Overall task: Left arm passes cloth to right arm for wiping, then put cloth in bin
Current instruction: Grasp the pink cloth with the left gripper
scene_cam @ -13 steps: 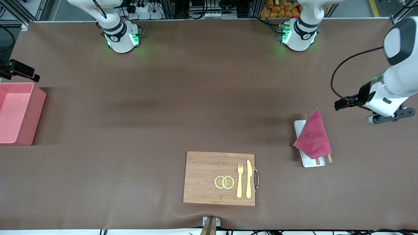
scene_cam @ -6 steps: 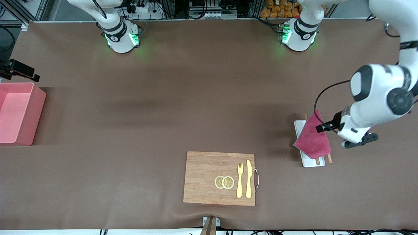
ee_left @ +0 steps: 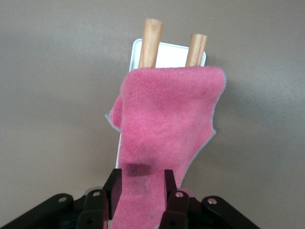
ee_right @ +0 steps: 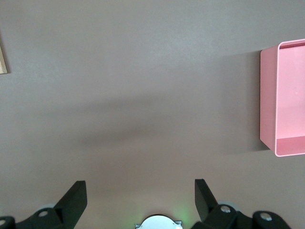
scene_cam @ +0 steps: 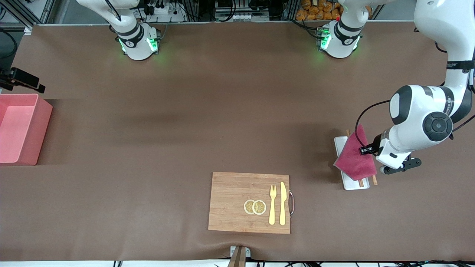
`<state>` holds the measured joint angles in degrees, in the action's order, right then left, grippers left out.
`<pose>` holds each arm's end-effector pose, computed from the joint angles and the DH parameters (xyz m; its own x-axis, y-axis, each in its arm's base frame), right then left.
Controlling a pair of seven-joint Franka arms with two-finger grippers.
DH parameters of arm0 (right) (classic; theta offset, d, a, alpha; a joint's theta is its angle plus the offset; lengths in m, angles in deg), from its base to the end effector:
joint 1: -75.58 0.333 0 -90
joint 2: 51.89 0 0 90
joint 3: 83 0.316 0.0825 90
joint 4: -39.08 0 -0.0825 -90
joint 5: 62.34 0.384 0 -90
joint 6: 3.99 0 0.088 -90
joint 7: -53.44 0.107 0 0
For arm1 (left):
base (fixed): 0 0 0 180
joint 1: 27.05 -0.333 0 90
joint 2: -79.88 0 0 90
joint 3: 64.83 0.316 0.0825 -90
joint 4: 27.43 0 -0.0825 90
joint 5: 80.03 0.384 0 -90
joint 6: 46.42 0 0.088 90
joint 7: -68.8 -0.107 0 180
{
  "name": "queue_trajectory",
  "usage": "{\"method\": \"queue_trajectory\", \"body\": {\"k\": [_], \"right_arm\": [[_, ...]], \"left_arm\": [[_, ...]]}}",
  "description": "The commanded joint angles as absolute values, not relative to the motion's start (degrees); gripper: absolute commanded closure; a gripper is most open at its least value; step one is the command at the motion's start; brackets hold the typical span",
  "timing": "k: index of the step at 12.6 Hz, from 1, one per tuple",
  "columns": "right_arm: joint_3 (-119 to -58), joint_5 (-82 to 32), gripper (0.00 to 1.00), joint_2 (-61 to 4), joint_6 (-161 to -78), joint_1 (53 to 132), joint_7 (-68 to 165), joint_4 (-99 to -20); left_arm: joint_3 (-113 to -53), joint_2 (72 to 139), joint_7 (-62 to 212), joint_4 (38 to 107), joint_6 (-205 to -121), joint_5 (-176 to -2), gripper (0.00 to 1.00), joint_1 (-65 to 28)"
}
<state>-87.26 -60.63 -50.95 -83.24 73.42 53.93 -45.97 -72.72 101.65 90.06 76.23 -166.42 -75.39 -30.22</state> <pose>0.5368 -0.0564 0.6402 0.9865 -0.1141 -0.1175 -0.1181 -0.9926 -0.0275 0.6307 -0.0422 0.3276 0.9648 0.2507 -0.0789 0.2476 -0.9677 -0.0470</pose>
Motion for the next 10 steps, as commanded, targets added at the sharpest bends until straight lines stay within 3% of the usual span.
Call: {"method": "queue_trajectory", "body": {"k": [1,7,10], "right_arm": [[-87.0,-59.8,0.0,-50.8,-82.7,72.9,53.8,-45.2],[-87.0,-59.8,0.0,-50.8,-82.6,72.9,53.8,-45.2],[-87.0,-59.8,0.0,-50.8,-82.6,73.0,53.9,-45.2]], "left_arm": [[-72.7,102.3,91.1,75.8,-166.4,-73.8,0.56,-30.5],[-72.5,103.8,91.1,75.7,-166.9,-73.8,0.58,-30.6],[-72.5,103.7,91.2,75.7,-166.9,-73.8,0.75,-30.5]]}}
